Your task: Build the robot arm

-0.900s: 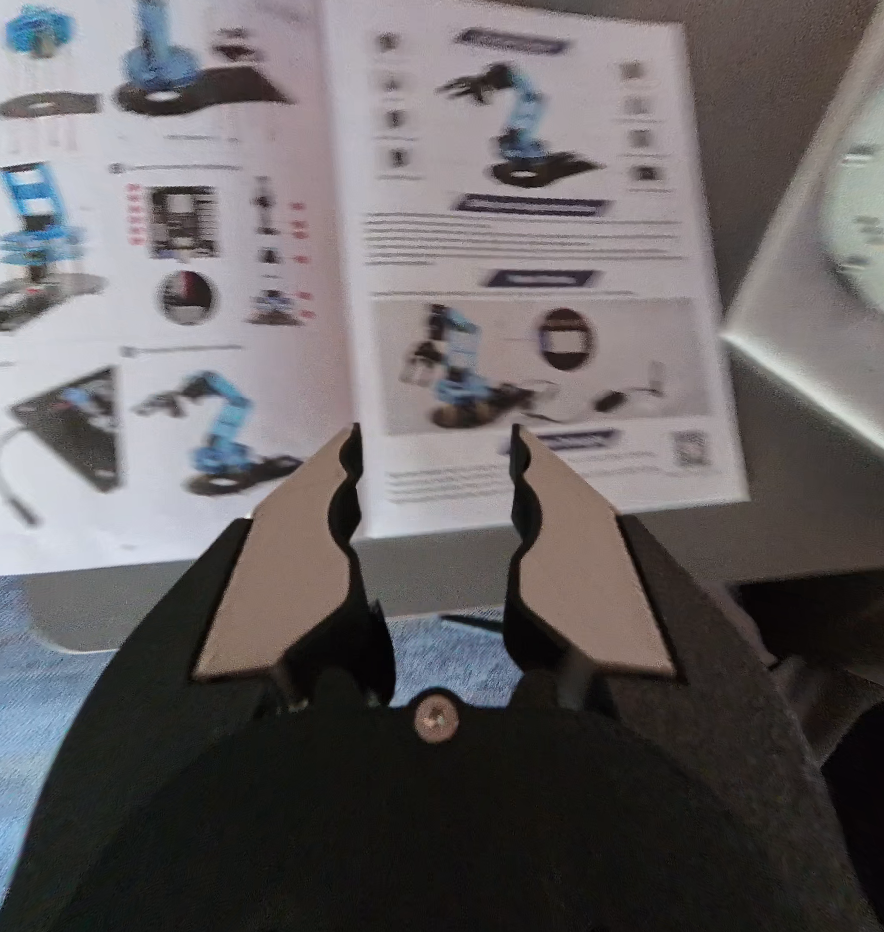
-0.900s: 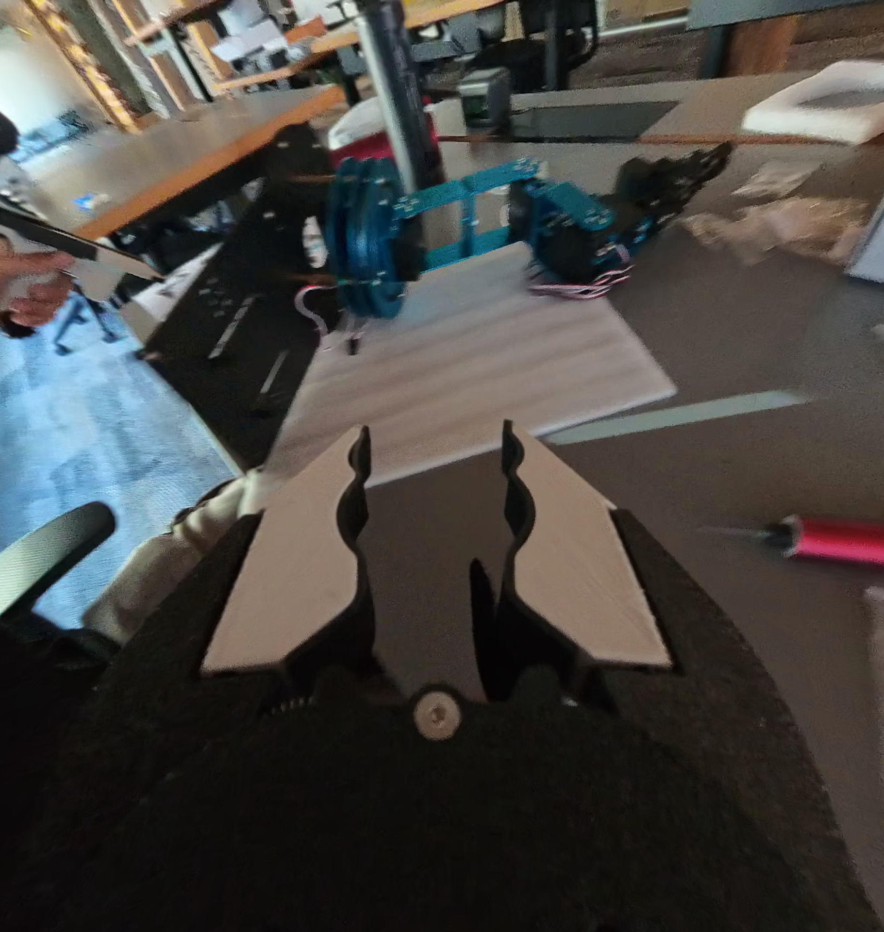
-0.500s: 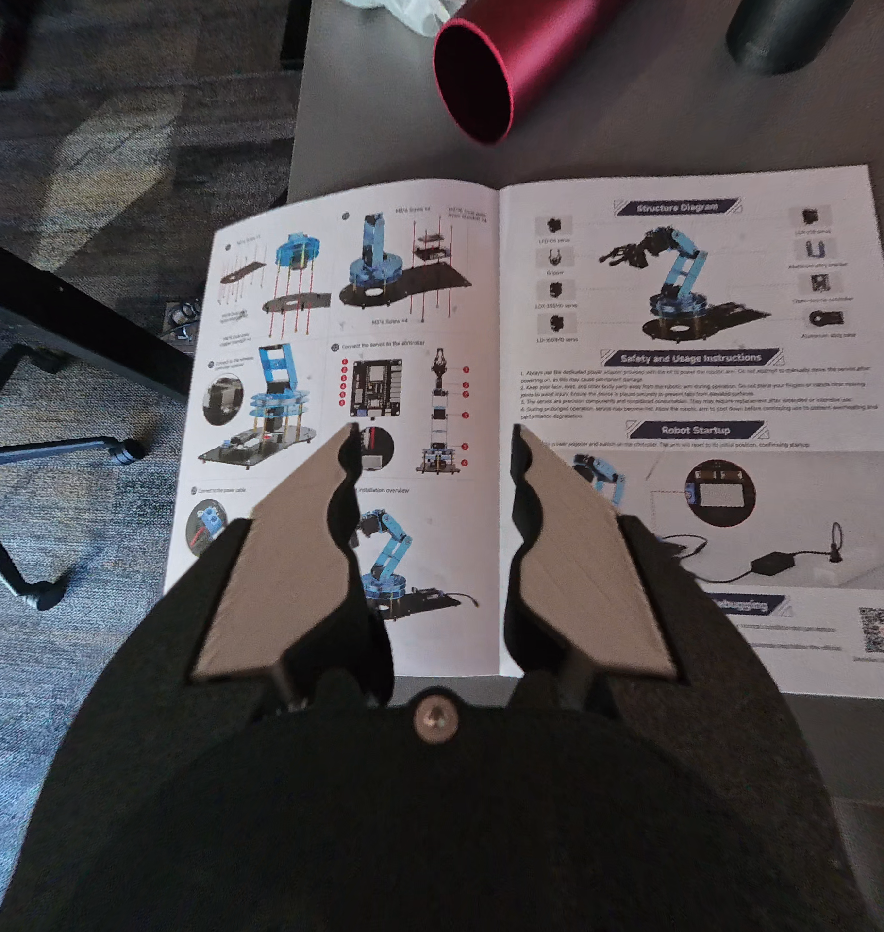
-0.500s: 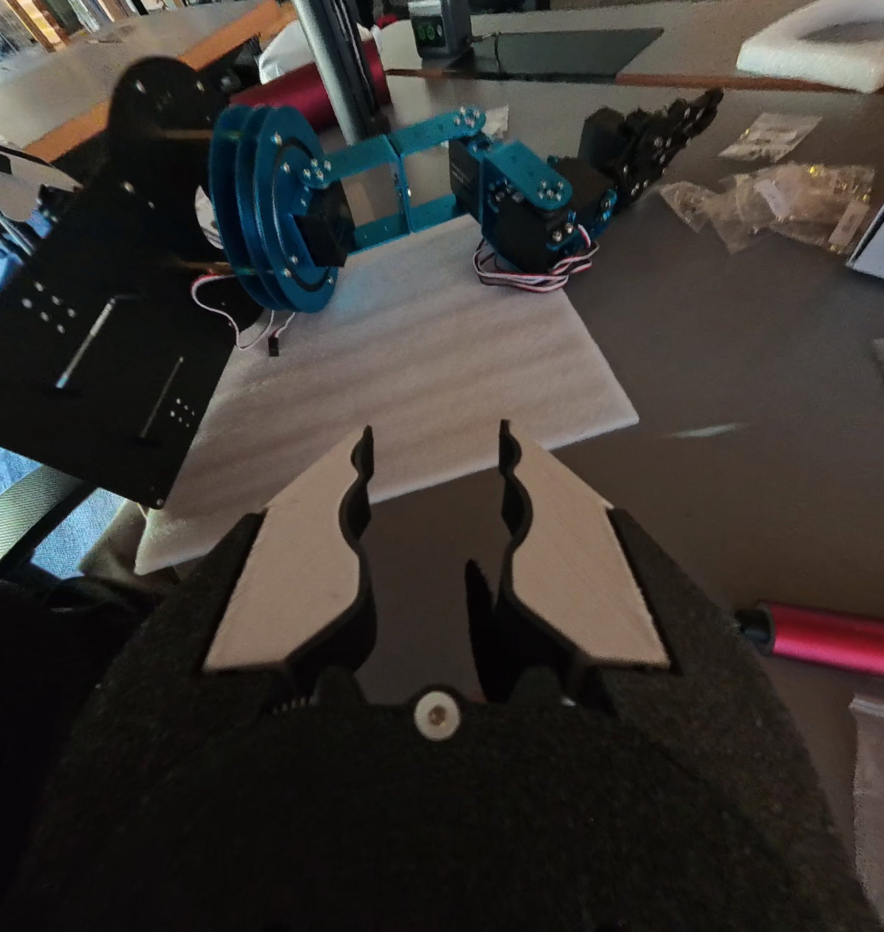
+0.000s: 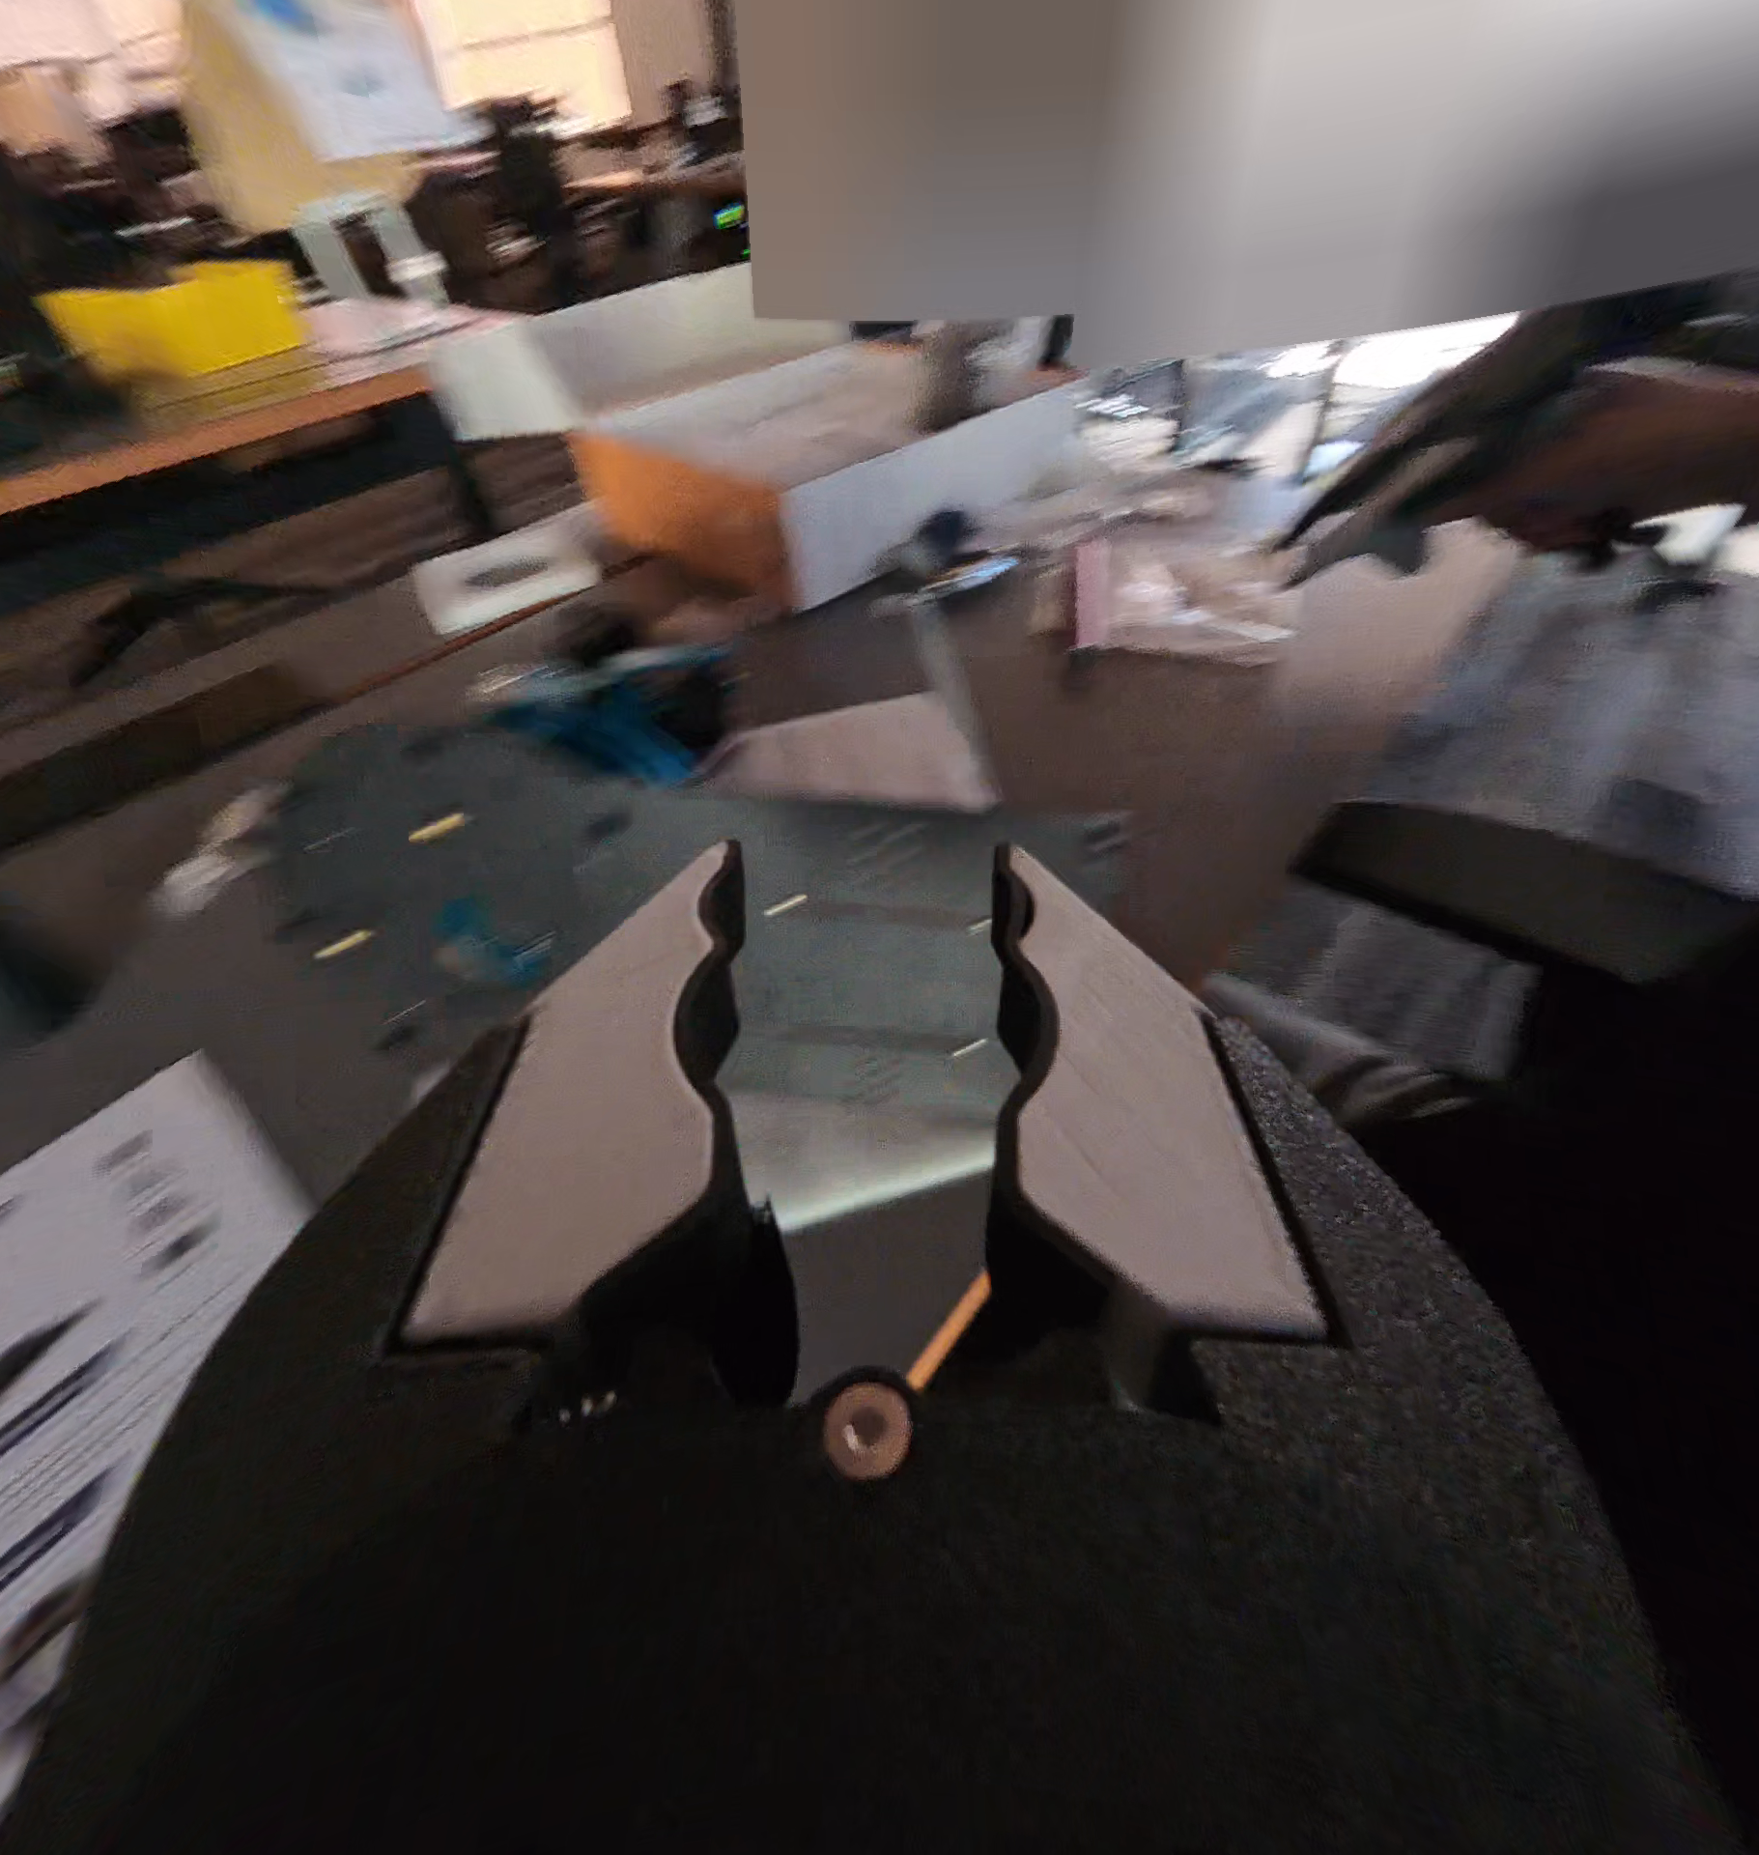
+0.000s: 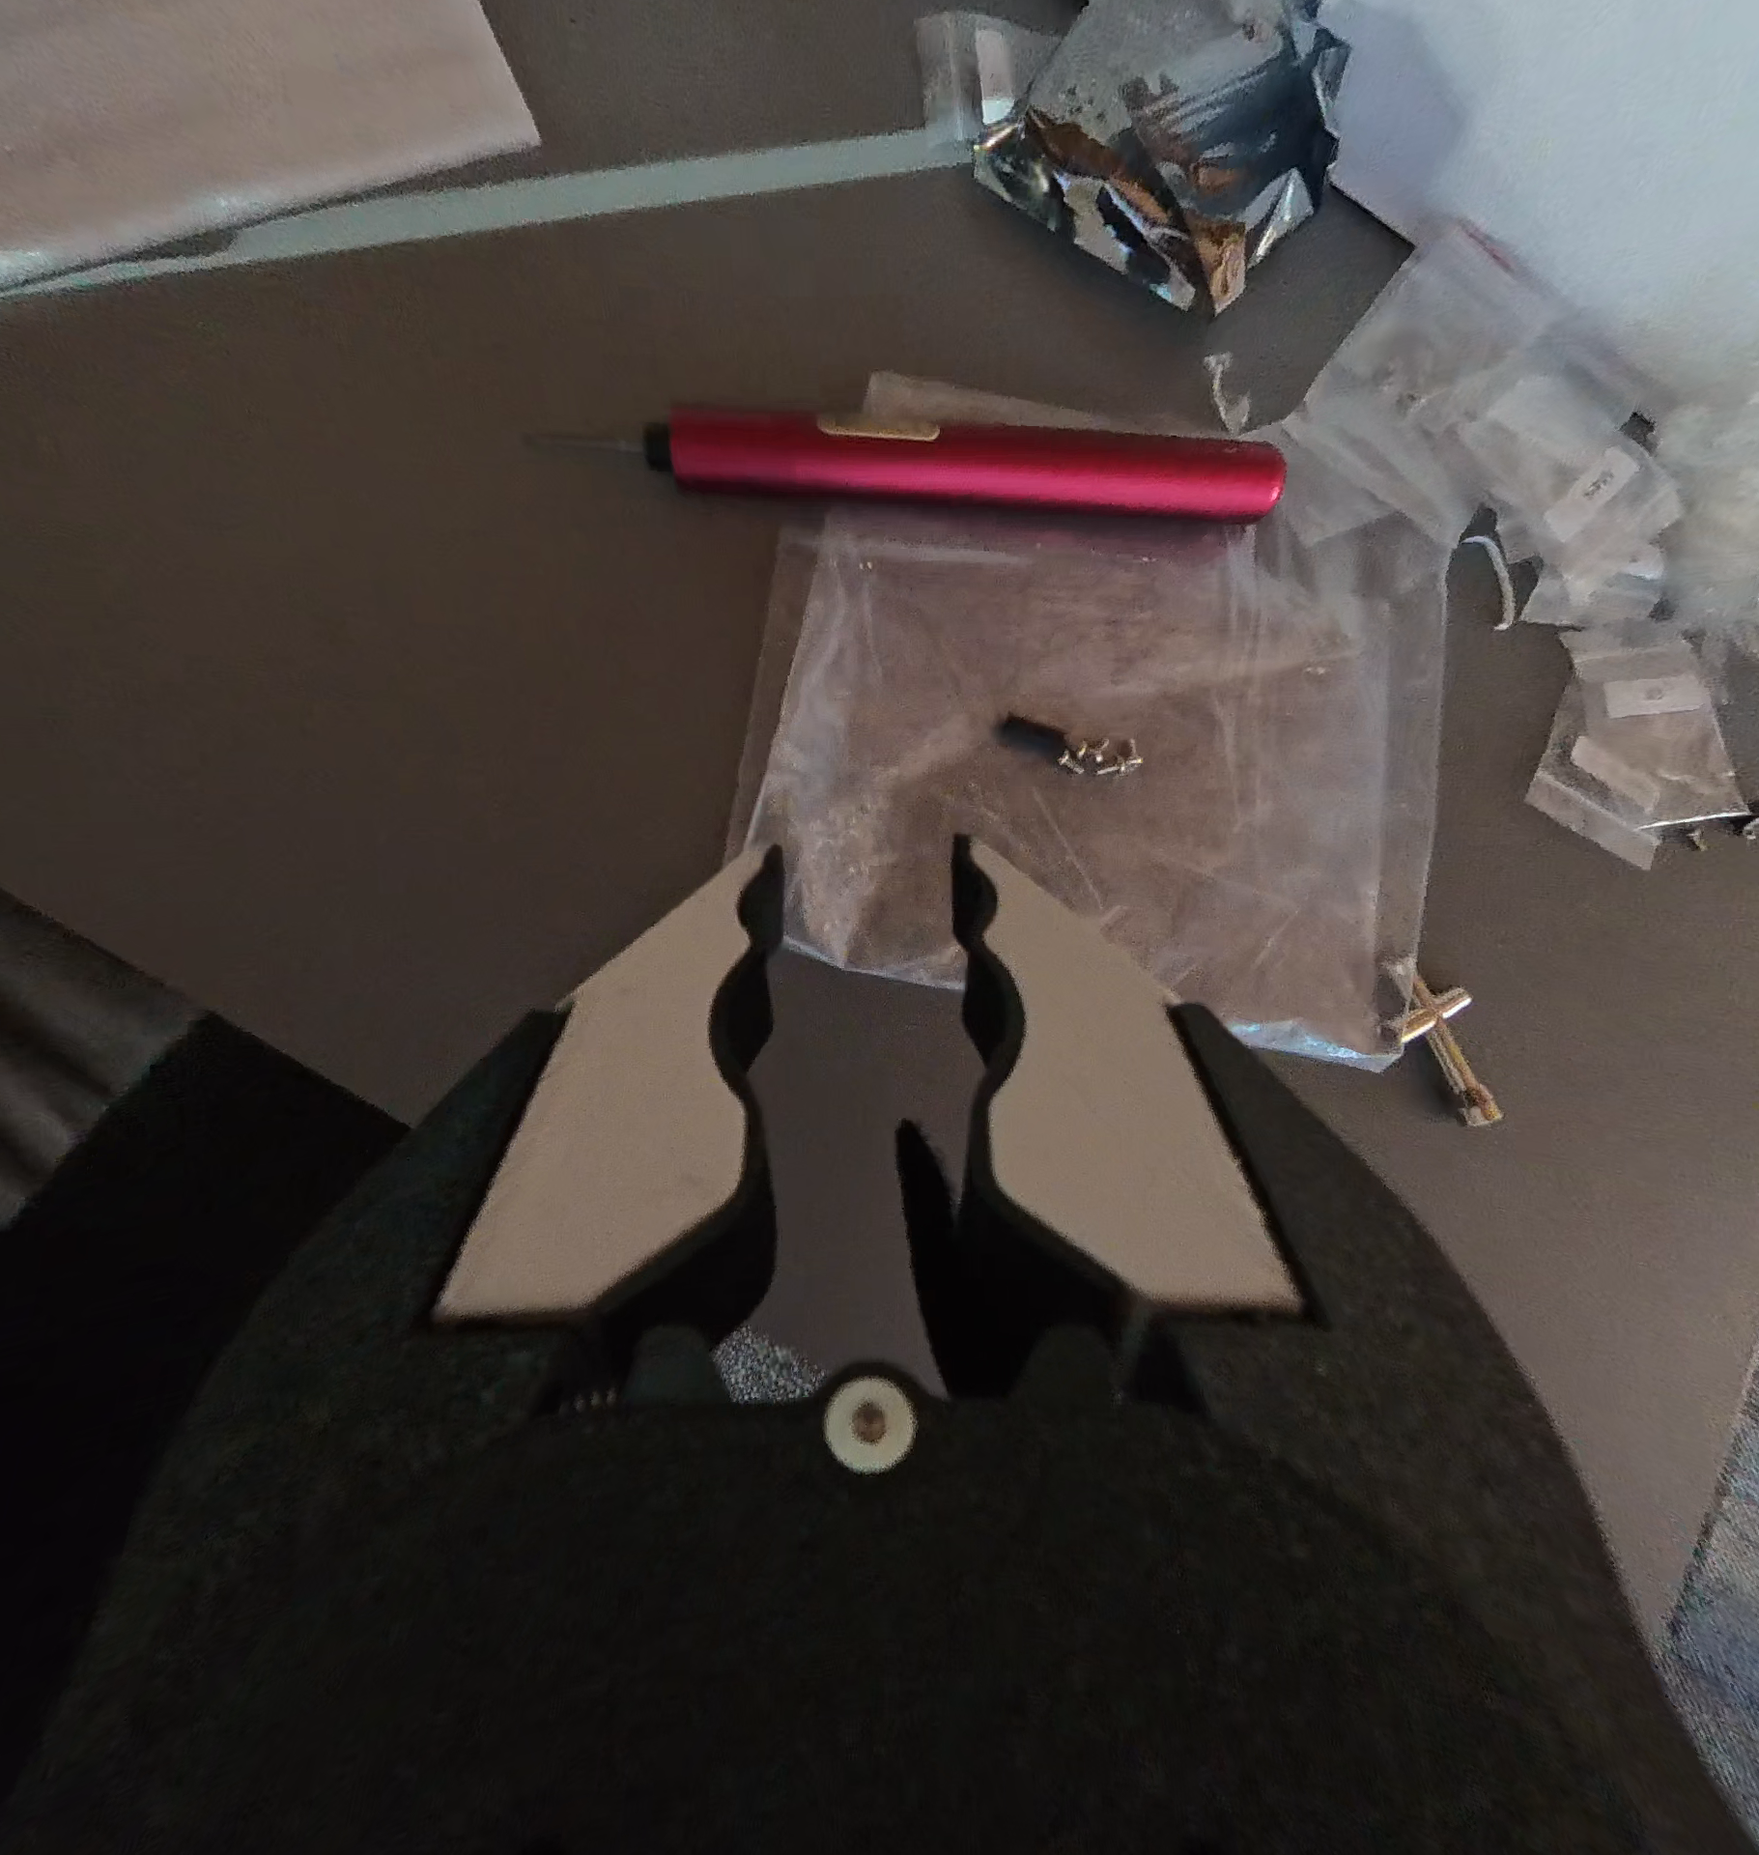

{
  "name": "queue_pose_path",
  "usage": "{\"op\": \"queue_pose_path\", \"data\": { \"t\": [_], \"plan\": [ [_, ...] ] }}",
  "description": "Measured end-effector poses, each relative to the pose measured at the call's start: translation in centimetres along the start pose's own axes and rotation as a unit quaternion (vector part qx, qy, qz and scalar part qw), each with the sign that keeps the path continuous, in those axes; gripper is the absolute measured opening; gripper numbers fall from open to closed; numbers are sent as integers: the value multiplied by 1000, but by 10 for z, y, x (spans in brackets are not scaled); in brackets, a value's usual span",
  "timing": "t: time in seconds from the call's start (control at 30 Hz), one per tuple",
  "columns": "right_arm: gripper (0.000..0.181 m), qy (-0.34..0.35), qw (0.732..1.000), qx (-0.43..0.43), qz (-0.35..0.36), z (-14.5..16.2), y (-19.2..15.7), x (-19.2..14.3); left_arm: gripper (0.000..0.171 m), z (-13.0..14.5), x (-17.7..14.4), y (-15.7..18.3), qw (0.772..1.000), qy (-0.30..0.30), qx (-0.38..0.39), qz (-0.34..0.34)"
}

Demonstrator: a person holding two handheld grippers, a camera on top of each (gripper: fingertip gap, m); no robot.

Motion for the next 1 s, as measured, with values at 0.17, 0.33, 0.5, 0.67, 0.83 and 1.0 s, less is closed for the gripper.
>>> {"op": "queue_pose_path", "data": {
  "t": [0.17, 0.33, 0.5, 0.67, 0.83, 1.0],
  "plan": [
    [30, 28, 1000, 6, 4, 18, 42, 10, 49, -15, 48, 129, 984, -4, -21, 178],
    [20, 59, 997, -21, -41, 9, 73, 25, 45, -12, 105, 198, 976, -37, -14, 216],
    [19, 39, 994, -72, -75, 5, 76, 38, 44, 3, 166, 219, 979, -106, -1, 172],
    [12, 23, 990, -92, -107, 4, 75, 46, 44, 7, 176, 219, 975, -118, -12, 186],
    [8, 8, 986, -99, -130, 3, 75, 53, 43, 13, 170, 208, 976, -114, -5, 183],
    [5, -7, 984, -97, -151, -1, 76, 56, 43, 21, 168, 203, 975, -123, -13, 184]
  ]
}}
Point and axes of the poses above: each gripper's, where its closed fingertips meet, x out along the fingers, z out of its underside, y = z × x across the jaws, the point moved 6 cm from there along -x, back along the fingers, and after that the axes turned 9 degrees about -z, right-handed, at the moved point
